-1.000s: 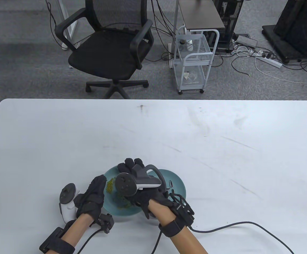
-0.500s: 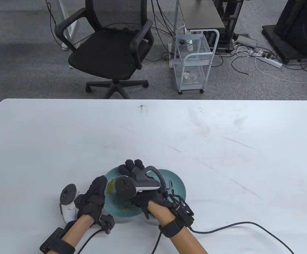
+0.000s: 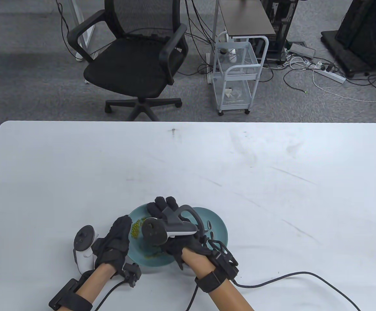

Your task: Pick sunflower seeds with hand pinch into plate

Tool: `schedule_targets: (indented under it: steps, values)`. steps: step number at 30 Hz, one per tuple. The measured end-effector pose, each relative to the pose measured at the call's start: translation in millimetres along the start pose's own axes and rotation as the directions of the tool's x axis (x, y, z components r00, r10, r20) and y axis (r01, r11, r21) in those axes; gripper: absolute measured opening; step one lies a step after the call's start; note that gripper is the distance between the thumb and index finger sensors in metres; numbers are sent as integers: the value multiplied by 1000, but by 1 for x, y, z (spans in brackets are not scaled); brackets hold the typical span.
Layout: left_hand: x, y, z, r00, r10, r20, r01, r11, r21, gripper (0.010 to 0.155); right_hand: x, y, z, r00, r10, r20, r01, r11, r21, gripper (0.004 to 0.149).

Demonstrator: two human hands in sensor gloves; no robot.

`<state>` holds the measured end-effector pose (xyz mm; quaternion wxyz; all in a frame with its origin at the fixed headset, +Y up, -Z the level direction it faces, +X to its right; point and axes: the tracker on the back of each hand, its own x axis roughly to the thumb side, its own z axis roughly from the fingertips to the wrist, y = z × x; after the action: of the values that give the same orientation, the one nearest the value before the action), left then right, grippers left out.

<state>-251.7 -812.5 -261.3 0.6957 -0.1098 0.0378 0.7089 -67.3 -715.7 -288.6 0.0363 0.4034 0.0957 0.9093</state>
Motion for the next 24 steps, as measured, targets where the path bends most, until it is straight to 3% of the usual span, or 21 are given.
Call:
schedule_targets:
  steps: [24]
  values:
    - [-1,0,-1,1000,-12,1,12,1000,2,50,8,2,1,999,54,10,-53,998,-34,35]
